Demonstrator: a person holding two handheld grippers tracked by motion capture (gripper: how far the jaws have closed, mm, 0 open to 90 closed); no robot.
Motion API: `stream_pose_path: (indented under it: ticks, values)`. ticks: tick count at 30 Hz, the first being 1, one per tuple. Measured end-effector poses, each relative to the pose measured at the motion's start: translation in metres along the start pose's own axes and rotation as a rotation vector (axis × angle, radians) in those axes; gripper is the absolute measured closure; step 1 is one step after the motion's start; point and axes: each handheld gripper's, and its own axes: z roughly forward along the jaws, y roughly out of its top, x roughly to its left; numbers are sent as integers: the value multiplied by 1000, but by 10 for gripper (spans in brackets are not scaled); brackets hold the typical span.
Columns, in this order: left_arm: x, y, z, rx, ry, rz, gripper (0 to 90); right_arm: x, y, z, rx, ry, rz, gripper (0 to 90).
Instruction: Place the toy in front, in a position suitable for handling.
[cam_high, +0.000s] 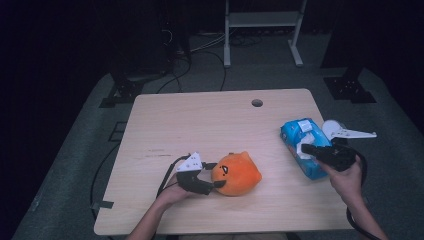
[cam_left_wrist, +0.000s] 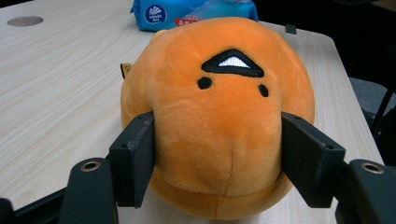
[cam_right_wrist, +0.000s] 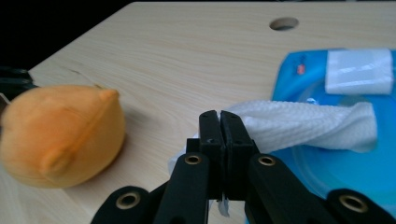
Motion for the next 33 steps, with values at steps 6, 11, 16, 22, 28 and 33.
stream_pose_path:
  ticks: [6,11,16,22,28,33]
  values:
    - [0,0,0,3,2,5,311,26,21,-2,-29,80,-32,879]
    - [-1,1,0,3,7,9,300,64,39,-2,-33,173,-108,879]
    - [-2,1,0,9,11,19,291,109,49,-4,-9,268,-194,879]
    - [-1,1,0,8,11,25,281,143,47,-7,32,402,-227,878]
    - [-1,1,1,5,8,28,274,161,39,-1,114,469,-248,878]
    - [-1,1,1,4,9,33,272,157,37,9,147,475,-235,877]
